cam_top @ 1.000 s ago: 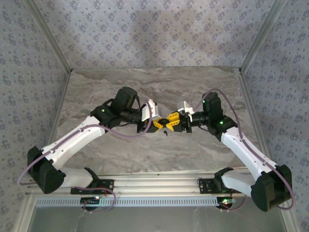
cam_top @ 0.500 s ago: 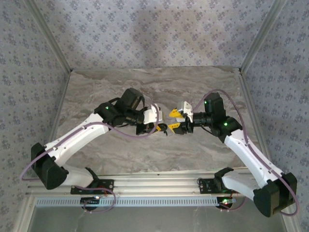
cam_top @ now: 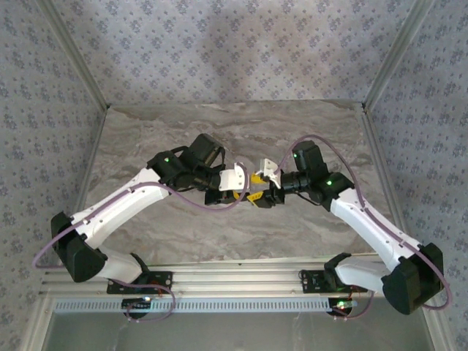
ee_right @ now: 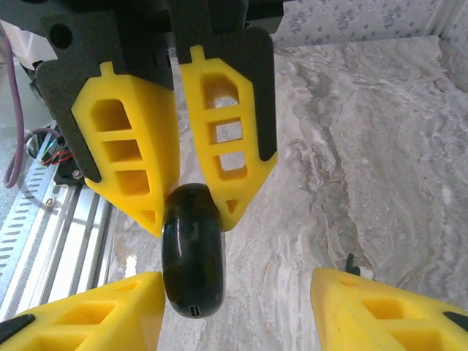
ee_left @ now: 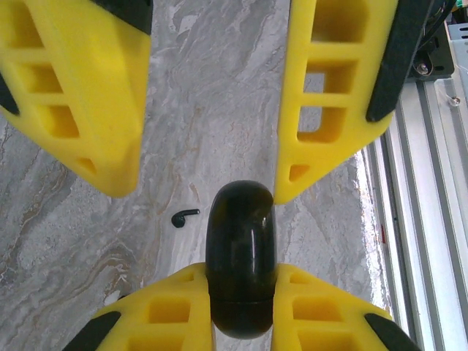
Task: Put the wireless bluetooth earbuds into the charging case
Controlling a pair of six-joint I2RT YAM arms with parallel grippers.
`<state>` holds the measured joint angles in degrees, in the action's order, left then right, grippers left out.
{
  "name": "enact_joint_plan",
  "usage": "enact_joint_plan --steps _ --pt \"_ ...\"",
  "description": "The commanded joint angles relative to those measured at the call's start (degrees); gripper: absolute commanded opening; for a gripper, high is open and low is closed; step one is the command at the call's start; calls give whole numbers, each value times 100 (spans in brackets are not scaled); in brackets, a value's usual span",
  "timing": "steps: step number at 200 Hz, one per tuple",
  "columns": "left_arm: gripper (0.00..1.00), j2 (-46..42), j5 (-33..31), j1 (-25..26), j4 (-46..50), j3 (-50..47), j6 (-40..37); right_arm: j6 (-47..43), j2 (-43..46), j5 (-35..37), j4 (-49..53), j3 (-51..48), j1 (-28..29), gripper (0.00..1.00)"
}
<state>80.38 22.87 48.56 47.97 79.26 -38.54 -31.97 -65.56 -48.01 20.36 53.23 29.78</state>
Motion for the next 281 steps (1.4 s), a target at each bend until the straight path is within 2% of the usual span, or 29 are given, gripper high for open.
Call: enact_joint_plan --steps 1,61,78,95,108,130,156,178,195,247,281 --pt "11 -12 50 61 19 173 -6 49 -109 -326 -60 180 60 54" --pt "12 -76 86 67 -192 100 151 89 -291 -473 -63 201 71 42" --pt "12 -127 105 66 -316 39 254 56 -274 -500 -22 188 63 33" --pt "13 -147 157 68 -410 -11 298 -17 -234 -551 -32 132 46 19" --pt "19 -145 165 66 -470 -26 326 -35 -150 -623 -84 72 15 14" --pt "43 -309 274 -10 -970 -353 500 127 141 -814 -500 -201 -163 14" --pt "48 -724 1200 -383 -2371 -1121 1044 621 619 -1138 -1293 -636 -576 14" --pt "49 -978 1754 -508 -3855 -1846 1622 1186 946 -1310 -2119 -1009 -862 14" --pt "49 -1008 1889 -518 -4492 -2118 1872 1497 1071 -1380 -2551 -1146 -944 14" --pt "50 -987 2112 -522 -4959 -2219 2103 1736 1089 -1673 -2799 -1158 -936 15" --pt "42 -1001 2182 -513 -4974 -2187 2122 1808 1042 -1756 -2852 -1124 -904 16"
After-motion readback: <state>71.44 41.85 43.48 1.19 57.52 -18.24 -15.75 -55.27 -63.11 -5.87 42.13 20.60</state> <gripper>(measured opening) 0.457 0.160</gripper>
